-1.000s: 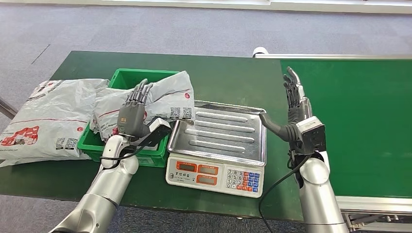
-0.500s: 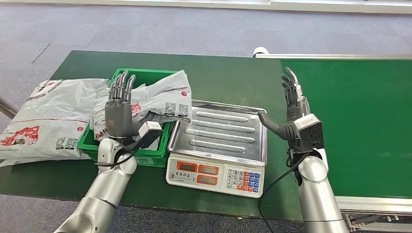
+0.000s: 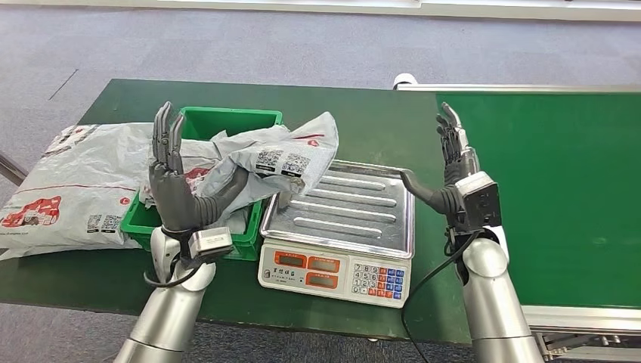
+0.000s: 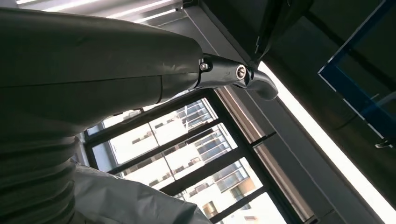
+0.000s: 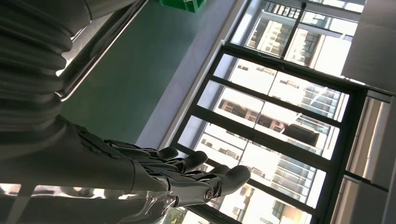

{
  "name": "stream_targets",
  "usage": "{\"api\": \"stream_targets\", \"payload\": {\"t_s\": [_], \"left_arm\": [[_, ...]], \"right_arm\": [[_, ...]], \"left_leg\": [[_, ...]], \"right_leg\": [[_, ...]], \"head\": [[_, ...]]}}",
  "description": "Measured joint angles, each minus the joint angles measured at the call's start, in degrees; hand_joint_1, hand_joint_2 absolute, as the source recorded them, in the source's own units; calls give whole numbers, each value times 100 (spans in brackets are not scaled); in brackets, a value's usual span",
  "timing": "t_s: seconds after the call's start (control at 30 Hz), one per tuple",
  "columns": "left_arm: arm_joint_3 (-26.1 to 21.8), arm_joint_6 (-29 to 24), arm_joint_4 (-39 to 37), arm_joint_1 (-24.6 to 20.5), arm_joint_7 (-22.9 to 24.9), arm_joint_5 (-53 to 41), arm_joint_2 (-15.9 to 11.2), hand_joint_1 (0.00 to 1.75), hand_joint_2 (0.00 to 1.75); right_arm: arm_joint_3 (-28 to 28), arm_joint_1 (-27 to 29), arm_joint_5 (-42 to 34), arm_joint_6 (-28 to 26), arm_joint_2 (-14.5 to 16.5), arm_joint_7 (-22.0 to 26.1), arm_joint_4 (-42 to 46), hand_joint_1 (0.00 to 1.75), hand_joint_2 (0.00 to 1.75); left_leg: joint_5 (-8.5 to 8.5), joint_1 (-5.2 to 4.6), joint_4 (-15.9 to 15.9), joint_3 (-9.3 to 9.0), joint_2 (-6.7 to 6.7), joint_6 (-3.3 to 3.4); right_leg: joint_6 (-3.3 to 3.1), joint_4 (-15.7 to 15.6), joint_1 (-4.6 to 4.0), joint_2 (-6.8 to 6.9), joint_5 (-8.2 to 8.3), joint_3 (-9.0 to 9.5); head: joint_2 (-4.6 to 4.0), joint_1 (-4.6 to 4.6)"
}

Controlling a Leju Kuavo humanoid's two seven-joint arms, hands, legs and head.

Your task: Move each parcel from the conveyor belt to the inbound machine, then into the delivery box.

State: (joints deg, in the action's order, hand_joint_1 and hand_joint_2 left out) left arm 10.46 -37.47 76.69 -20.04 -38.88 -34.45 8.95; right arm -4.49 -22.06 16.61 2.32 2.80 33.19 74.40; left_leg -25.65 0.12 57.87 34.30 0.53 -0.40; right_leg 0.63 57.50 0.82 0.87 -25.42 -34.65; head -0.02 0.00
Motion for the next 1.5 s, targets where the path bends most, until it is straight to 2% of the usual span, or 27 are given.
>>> {"api": "stream_targets", "payload": {"t_s": [0.2, 0.47, 0.57, 0.7, 0.73, 0.8, 1.2, 1.3, 1.4, 1.5], "left_arm": [[290, 77, 605, 226, -73, 45, -34, 0, 175], [457, 74, 862, 335, 99, -162, -66, 0, 175], [464, 17, 792, 324, 608, -796, -70, 0, 175], [446, -130, 175, 115, 2048, -2798, -108, 0, 175], [438, -152, -21, 47, 2248, -3042, -124, 0, 175], [425, -186, -323, -55, 2356, -3174, -146, 0, 175], [340, -222, -929, -243, 2480, -3325, -178, 0, 175], [90, -225, -1070, -390, 2559, -3663, -184, 0, 175], [-556, -229, -1148, -567, 1867, -3635, -86, 0, 175], [-1422, -230, -1168, -724, 1040, -3538, 156, 0, 175]], "right_arm": [[-4, -7, 0, 0, 0, -3, -23, 0, 175], [-10, -16, 1, 0, 0, -3, -23, 0, 175], [-10, 3, 6, 0, 0, -10, -23, 0, 175], [-10, 80, 74, 3, 2, -38, 18, 0, 175], [-10, 100, 97, 4, 2, -43, 33, 0, 175], [-10, 133, 124, 7, 1, -51, 55, 0, 175], [-10, 175, 138, 11, 2, -57, 71, 0, 175], [-12, 185, 138, 35, 2, -67, 83, 0, 175], [-20, 217, 138, 46, 2, -80, 116, 0, 175], [-34, 231, 138, 45, 2, -96, 140, 0, 175]], "left_leg": [[0, 0, 0, 0, 0, 0], [0, 0, 0, -1, 0, 0], [0, 0, 0, -2, 0, 0], [2, 0, 0, -2, -4, 0], [2, 0, 0, -2, -2, 0], [2, 0, 0, -4, 2, -1], [2, 0, 0, -2, 1, -1], [4, 1, 0, -2, 0, -2], [7, 2, 0, -3, 2, -6], [7, 2, 0, -4, 3, -6]], "right_leg": [[0, 0, 0, 0, 0, 0], [0, 0, 0, 0, 0, 0], [0, 0, 0, 0, 0, 0], [0, 0, 0, 5, 0, 1], [-1, 0, 0, 3, 1, 1], [-1, 1, 0, -1, 2, 0], [-1, 1, 0, -1, 1, 0], [-1, 1, -1, -1, 2, 0], [-2, 2, -2, -3, 3, 0], [-2, 2, -1, -3, 3, 0]], "head": [[0, 0], [0, 0], [0, 0], [0, 1], [0, 1], [0, 0], [0, 0], [0, 0], [0, 0], [0, 0]]}}
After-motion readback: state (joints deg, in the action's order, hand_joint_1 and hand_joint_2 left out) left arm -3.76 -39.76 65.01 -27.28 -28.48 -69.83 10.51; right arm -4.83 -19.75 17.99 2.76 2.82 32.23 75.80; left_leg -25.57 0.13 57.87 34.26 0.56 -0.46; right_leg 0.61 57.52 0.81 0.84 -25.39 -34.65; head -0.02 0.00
